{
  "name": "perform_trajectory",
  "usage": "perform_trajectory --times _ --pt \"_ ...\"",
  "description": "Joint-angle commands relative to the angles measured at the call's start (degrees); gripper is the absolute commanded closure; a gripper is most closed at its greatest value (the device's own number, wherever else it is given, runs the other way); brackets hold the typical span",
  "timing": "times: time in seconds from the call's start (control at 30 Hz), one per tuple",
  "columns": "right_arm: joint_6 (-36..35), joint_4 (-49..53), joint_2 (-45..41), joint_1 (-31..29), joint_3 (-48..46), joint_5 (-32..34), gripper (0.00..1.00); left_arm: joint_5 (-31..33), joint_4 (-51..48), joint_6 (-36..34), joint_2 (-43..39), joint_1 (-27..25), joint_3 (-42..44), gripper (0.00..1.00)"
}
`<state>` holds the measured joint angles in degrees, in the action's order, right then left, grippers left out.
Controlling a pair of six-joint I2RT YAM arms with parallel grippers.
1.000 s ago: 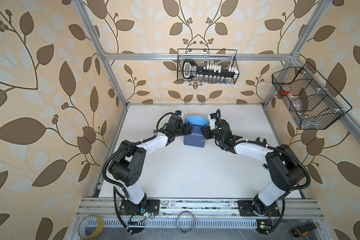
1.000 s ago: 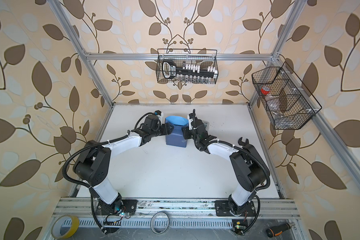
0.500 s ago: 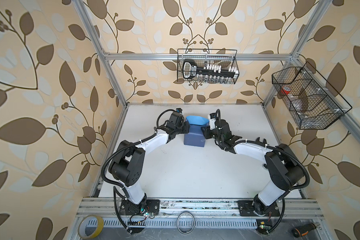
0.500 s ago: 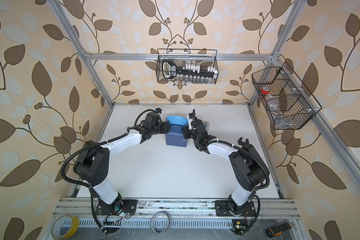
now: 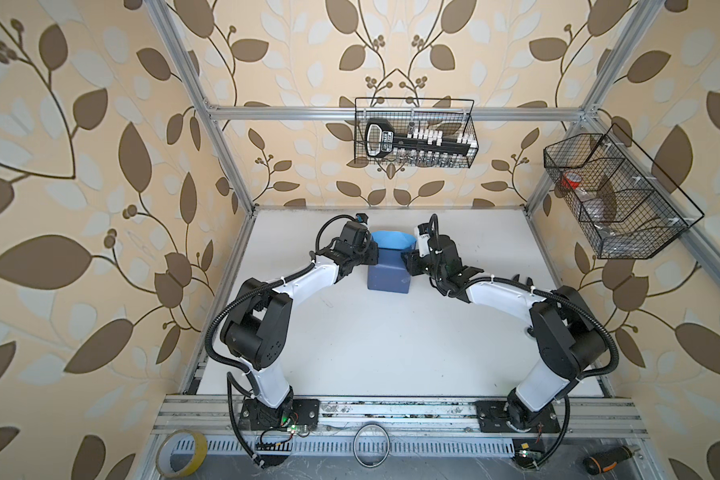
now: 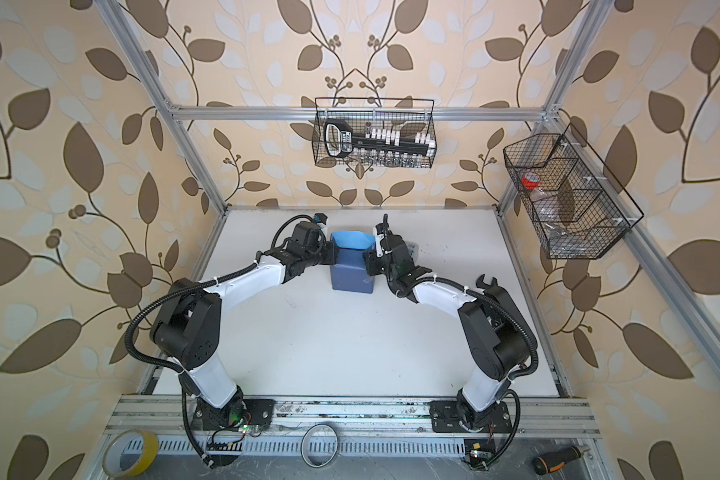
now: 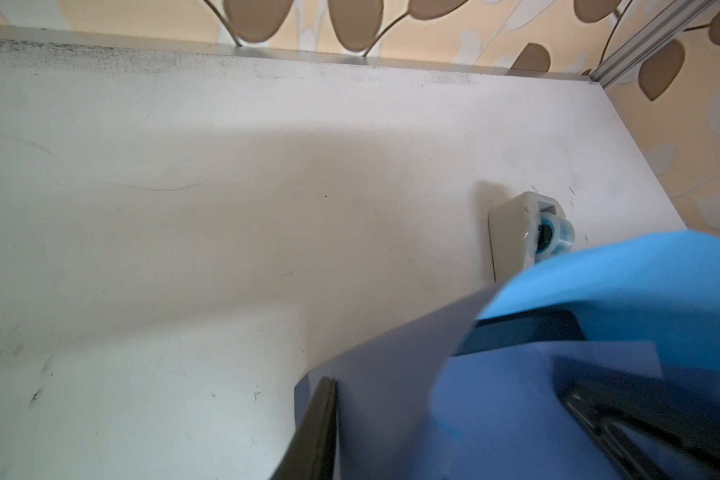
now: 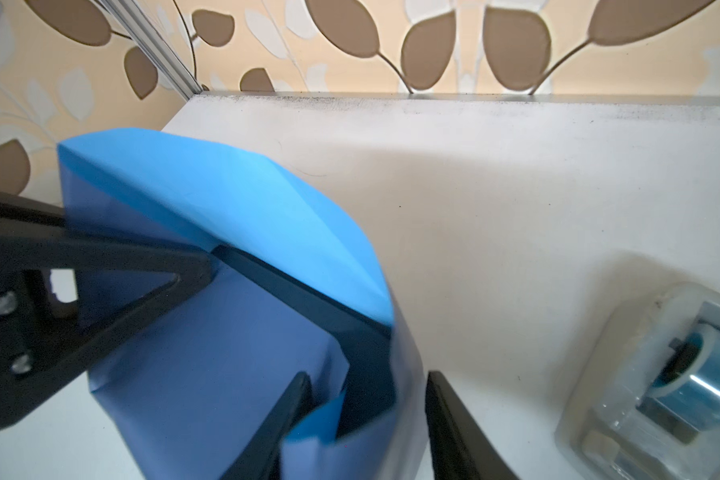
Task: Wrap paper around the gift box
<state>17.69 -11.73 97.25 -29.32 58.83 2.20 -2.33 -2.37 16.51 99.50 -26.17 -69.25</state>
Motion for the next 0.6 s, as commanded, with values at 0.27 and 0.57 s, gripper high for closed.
perform_trajectory --times 0.27,0.57 --pt "-2.41 8.87 -0.68 0.67 6.20 0.39 0.52 1.93 -1.67 -0.48 0.87 -0.11 0.57 0.83" --pt "-5.02 9.88 2.00 0.42 6.12 3.95 0.74 1.97 -2.29 0.57 -0.89 -0.28 0.69 0.78"
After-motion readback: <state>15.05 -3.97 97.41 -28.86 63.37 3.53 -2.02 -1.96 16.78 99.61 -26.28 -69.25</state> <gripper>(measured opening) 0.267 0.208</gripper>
